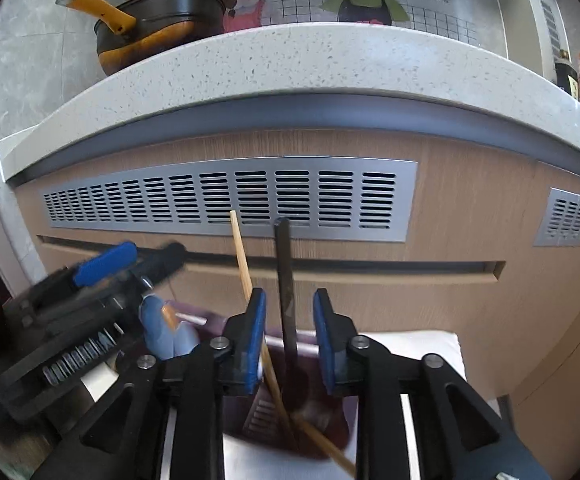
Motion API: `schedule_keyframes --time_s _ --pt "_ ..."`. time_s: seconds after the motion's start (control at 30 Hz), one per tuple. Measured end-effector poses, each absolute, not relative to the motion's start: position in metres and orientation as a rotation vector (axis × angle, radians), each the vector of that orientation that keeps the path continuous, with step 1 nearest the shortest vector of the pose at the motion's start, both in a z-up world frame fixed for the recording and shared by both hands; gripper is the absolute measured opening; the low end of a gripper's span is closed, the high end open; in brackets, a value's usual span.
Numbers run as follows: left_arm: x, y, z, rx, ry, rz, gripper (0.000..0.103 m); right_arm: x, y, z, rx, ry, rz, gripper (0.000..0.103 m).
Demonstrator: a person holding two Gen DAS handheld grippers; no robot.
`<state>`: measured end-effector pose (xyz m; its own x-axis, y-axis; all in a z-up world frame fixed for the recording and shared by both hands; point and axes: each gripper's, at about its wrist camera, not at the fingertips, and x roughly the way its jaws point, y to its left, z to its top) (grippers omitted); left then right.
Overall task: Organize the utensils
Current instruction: 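Lower the white spoon into the caddy with the left tool while the right drops the metal spoon, then move the left tool to a chopstick while the right tool reaches another chopstick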
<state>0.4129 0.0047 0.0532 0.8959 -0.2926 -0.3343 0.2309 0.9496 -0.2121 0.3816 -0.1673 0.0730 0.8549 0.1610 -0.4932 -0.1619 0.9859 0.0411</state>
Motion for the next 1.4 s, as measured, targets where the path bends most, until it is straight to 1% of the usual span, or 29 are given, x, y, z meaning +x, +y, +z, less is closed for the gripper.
schedule_keyframes --time_s 0.07,0.13,0.17,0.2,0.23,0.3,0.4,0.47,0.57,0.6,0.73,0.9,1.03,1.23,1.27,1.33,1.4 --pt "0.398 0.011 0.063 -0.166 0.368 -0.253 0.065 0.365 -0.172 0.079 -0.003 0.511 0.176 0.032" --pt "0.379 0.016 0.068 -0.153 0.381 -0.251 0.068 0.344 -0.175 0.085 -0.018 0.51 0.185 0.048" --pt "0.37 0.017 0.069 -0.146 0.391 -0.261 0.071 0.333 -0.177 0.087 -0.025 0.509 0.19 0.052" --pt "0.359 0.017 0.068 -0.134 0.413 -0.276 0.075 0.324 -0.179 0.089 -0.031 0.511 0.194 0.059" --pt "0.349 0.016 0.066 -0.123 0.434 -0.287 0.076 0.312 -0.18 0.089 -0.041 0.516 0.198 0.062" --pt "0.329 0.014 0.06 -0.097 0.468 -0.3 0.076 0.291 -0.182 0.088 -0.067 0.532 0.209 0.065" --pt "0.293 0.005 0.045 -0.017 0.54 -0.33 0.076 0.259 -0.188 0.081 -0.111 0.584 0.225 0.073" --pt "0.272 -0.004 0.036 0.05 0.585 -0.361 0.076 0.24 -0.194 0.075 -0.117 0.627 0.235 0.074" --pt "0.239 -0.01 0.02 0.1 0.656 -0.396 0.076 0.214 -0.203 0.061 -0.135 0.687 0.234 0.081" --pt "0.229 -0.01 0.015 0.114 0.69 -0.42 0.076 0.207 -0.206 0.055 -0.149 0.705 0.227 0.082" --pt "0.193 -0.016 -0.005 0.178 0.799 -0.494 0.076 0.183 -0.222 0.024 -0.201 0.788 0.179 0.082" --pt "0.155 -0.027 -0.023 0.248 0.906 -0.589 0.076 0.169 -0.252 -0.008 -0.149 0.879 0.115 0.082" --pt "0.132 -0.039 -0.034 0.344 0.945 -0.619 0.076 0.159 -0.27 -0.028 -0.094 0.925 0.082 0.082" --pt "0.103 -0.048 -0.044 0.364 1.02 -0.729 0.076 0.144 -0.287 -0.042 -0.046 0.944 0.06 0.082" --pt "0.099 -0.049 -0.046 0.378 1.027 -0.728 0.075 0.143 -0.287 -0.043 -0.043 0.947 0.058 0.082" --pt "0.091 -0.054 -0.052 0.416 1.039 -0.718 0.066 0.14 -0.289 -0.045 -0.039 0.953 0.06 0.082" --pt "0.088 -0.06 -0.059 0.446 1.065 -0.703 0.042 0.142 -0.29 -0.046 -0.033 0.955 0.058 0.082"
